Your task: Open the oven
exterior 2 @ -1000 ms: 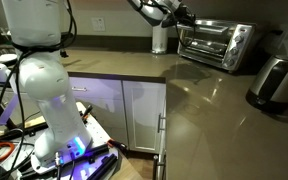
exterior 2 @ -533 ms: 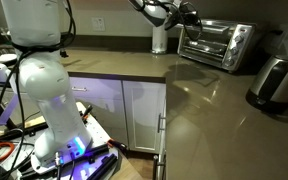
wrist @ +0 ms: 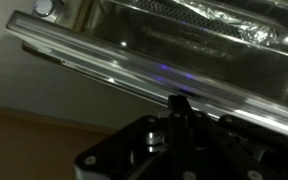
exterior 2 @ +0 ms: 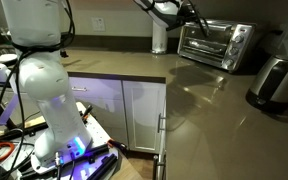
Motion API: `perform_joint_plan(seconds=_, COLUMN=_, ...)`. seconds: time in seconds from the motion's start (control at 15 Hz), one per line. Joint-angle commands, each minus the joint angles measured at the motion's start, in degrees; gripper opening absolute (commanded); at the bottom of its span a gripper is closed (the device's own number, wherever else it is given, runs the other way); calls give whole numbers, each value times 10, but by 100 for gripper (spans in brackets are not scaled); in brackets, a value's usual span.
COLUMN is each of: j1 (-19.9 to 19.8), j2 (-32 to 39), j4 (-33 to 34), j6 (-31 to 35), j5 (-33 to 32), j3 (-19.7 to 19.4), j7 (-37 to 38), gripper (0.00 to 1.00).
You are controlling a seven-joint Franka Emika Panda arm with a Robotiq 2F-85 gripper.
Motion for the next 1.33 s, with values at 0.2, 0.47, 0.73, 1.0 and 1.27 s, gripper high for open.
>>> perform_joint_plan(seconds=0.2, j1=-10, j2=-2, j4=-12, j6=75, j5=76, j3=1, j7=51, gripper=0)
perform_joint_plan(seconds=0.47, j1=-8, j2=-5, j4=-29, j6=72, j5=135, j3=6, j7=28, gripper=0)
perform_joint_plan(seconds=0.73, j1=-9, j2=-12, j4=-58, j6=60, j5=209, j3=19, j7=-9, gripper=0)
perform_joint_plan(seconds=1.0, j1=-7, j2=-25, j4=-84, j6=37, j5=267, j3=31, j7=-51, gripper=0)
perform_joint_plan(seconds=1.27, j1=-2, j2=-42, j4=-100, j6=3, j5=302, j3=41, j7=-81, gripper=0)
